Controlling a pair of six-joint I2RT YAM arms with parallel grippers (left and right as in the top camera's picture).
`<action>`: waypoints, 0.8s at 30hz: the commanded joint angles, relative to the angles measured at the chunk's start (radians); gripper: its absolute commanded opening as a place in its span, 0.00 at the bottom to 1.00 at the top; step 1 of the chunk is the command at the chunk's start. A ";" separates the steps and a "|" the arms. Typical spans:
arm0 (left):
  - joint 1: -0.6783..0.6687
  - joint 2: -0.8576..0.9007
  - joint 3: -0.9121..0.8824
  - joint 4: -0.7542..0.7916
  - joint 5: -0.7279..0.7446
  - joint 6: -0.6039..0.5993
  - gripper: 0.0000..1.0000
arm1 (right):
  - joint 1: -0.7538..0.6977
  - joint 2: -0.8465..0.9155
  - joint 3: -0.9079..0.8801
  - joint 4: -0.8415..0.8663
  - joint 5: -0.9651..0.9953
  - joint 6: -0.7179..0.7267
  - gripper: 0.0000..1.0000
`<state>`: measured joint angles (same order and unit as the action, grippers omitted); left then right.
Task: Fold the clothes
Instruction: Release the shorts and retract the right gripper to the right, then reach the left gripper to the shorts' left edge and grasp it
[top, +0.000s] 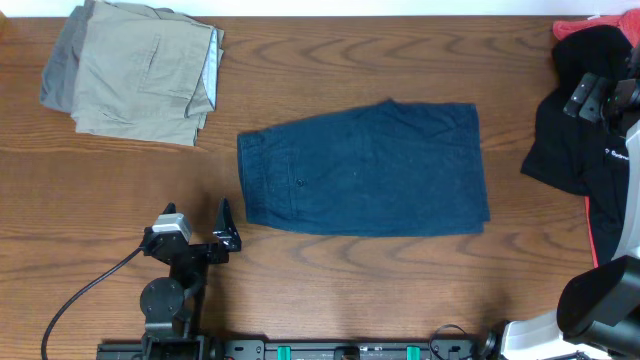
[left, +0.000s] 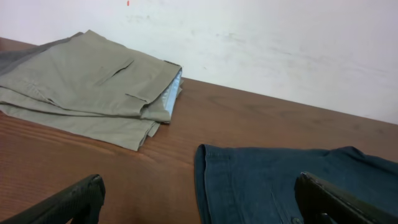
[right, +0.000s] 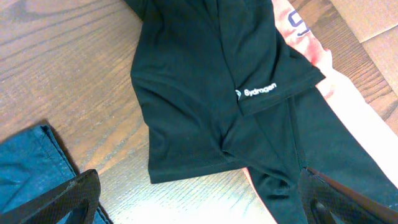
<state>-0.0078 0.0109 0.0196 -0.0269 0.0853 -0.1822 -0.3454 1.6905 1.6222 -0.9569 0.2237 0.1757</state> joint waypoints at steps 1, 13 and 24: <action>-0.002 -0.006 -0.016 -0.036 0.007 0.013 0.98 | -0.002 -0.006 0.012 -0.002 -0.004 0.011 0.99; -0.002 -0.005 -0.015 0.022 0.343 -0.409 0.98 | -0.001 -0.006 0.012 -0.001 -0.004 0.011 0.99; -0.002 -0.003 0.031 0.017 0.439 -0.431 0.98 | -0.001 -0.006 0.012 -0.001 -0.004 0.011 0.99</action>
<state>-0.0078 0.0109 0.0223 0.0067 0.4667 -0.6327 -0.3454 1.6905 1.6222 -0.9569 0.2169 0.1757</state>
